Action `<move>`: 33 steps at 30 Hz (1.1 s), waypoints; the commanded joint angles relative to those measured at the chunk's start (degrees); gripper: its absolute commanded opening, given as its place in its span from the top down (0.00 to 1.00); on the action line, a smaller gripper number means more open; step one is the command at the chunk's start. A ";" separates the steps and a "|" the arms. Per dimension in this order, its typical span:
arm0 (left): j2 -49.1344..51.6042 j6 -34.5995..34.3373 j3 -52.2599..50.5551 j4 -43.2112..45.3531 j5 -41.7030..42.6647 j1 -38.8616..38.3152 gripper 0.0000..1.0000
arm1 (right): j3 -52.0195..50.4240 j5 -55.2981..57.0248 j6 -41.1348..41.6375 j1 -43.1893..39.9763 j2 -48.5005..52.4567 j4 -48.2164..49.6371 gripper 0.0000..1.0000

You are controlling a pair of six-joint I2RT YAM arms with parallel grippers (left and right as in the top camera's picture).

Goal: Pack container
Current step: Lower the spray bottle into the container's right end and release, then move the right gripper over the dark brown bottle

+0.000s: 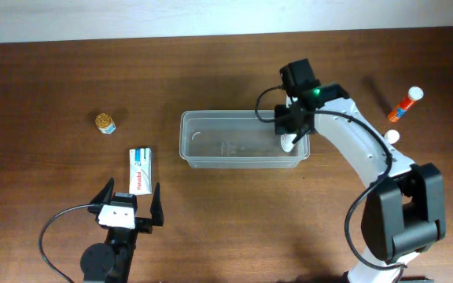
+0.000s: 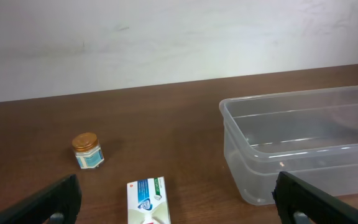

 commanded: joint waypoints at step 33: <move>-0.28 0.92 -0.35 0.02 0.61 0.26 0.01 | 30.64 3.69 -0.20 -34.38 -1.97 -43.95 0.01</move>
